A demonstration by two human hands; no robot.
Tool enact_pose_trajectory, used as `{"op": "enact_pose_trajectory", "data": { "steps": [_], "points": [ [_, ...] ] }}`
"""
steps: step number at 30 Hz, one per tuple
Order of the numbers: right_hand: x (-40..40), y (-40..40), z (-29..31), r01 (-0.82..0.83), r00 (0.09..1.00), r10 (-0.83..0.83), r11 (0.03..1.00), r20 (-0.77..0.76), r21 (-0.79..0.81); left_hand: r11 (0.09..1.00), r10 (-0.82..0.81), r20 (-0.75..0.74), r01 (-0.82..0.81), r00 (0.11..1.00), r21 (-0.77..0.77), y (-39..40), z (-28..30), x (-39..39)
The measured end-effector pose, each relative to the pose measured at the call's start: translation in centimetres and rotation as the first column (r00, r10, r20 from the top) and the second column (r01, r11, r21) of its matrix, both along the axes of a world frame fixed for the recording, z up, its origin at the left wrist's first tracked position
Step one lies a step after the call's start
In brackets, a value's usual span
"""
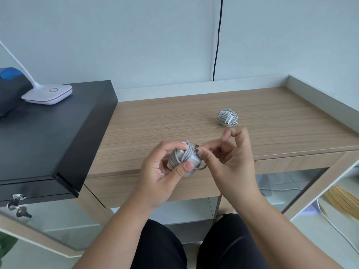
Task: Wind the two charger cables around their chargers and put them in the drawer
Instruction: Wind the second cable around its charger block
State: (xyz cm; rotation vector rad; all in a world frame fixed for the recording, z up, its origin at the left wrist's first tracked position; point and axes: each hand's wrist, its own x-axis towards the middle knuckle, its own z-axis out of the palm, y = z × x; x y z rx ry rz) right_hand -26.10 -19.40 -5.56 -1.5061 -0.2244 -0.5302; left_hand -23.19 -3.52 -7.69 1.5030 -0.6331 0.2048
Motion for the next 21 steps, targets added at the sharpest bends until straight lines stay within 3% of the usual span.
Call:
{"op": "enact_pose_trajectory", "data": {
  "steps": [4, 8, 12, 18, 21],
  "points": [
    [0.2, -0.4, 0.3, -0.044, 0.996, 0.038, 0.995, -0.076, -0.088, 0.997, 0.017, -0.029, -0.019, 0.999, -0.075, 0.1, -0.1, 0.3],
    [0.1, -1.5, 0.2, -0.050, 0.975, 0.038, 0.997, -0.220, -0.051, 0.991, 0.025, -0.035, -0.029, 0.999, -0.127, -0.1, -0.2, 0.2],
    [0.0, -1.6, -0.1, -0.111, 0.968, 0.101, 0.993, -0.228, -0.031, 0.988, 0.025, -0.043, -0.031, 0.999, -0.149, -0.5, -0.5, 0.1],
    [-0.1, -1.7, 0.6, 0.035, 0.989, -0.085, 0.929, -0.120, -0.369, 0.992, -0.047, -0.039, 0.042, 0.998, -0.116, -0.8, -0.5, -0.4],
    [0.0, -1.7, 0.8, 0.022, 0.991, -0.077, 0.906, -0.113, -0.423, 0.994, -0.039, -0.054, 0.034, 0.998, -0.102, -0.5, -0.4, -0.4]
  ]
}}
